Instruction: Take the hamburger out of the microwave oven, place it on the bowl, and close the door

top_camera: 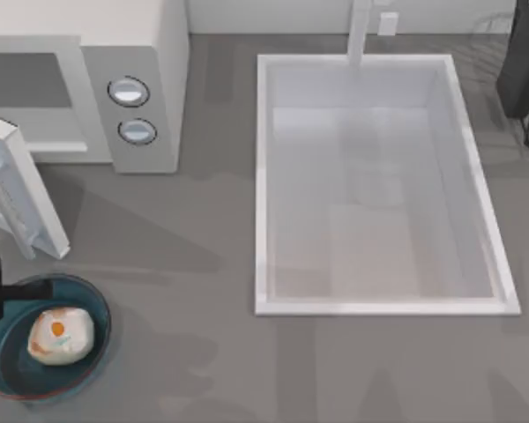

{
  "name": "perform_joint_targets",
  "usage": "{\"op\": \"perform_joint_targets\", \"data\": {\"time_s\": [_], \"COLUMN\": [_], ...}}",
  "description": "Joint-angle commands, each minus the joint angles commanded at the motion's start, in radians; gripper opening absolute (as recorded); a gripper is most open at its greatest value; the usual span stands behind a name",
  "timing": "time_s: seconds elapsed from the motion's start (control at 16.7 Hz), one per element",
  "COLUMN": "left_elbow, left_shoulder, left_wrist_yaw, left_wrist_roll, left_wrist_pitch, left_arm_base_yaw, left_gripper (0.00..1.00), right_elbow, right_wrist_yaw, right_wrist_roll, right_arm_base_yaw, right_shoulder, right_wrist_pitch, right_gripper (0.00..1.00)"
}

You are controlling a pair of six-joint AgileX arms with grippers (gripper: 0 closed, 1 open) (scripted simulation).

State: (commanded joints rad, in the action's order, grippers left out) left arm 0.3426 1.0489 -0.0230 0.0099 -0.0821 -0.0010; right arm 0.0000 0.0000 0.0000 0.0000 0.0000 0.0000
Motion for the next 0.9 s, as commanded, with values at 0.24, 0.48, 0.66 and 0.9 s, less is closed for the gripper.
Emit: {"op": "perform_joint_targets", "data": {"time_s": [0.24, 0.48, 0.66, 0.9], "left_elbow": [0.052, 0.172, 0.257, 0.300], "left_shoulder": [0.074, 0.302, 0.453, 0.512], "left_wrist_yaw": [0.001, 0.002, 0.003, 0.004], "left_wrist_roll": [0.000, 0.000, -0.001, -0.001], "left_wrist_pitch": [0.035, 0.117, 0.181, 0.213], "left_arm_base_yaw": [-0.002, -0.006, -0.009, -0.011], "left_gripper": [0.00, 0.00, 0.00, 0.00], "right_elbow": [0.000, 0.000, 0.000, 0.000], "right_wrist_yaw": [0.000, 0.000, 0.000, 0.000], "right_wrist_roll": [0.000, 0.000, 0.000, 0.000], "right_arm_base_yaw": [0.000, 0.000, 0.000, 0.000], "right_shoulder": [0.000, 0.000, 0.000, 0.000], "right_wrist_pitch": [0.000, 0.000, 0.000, 0.000], "right_gripper": [1.00, 1.00, 1.00, 1.00]}}
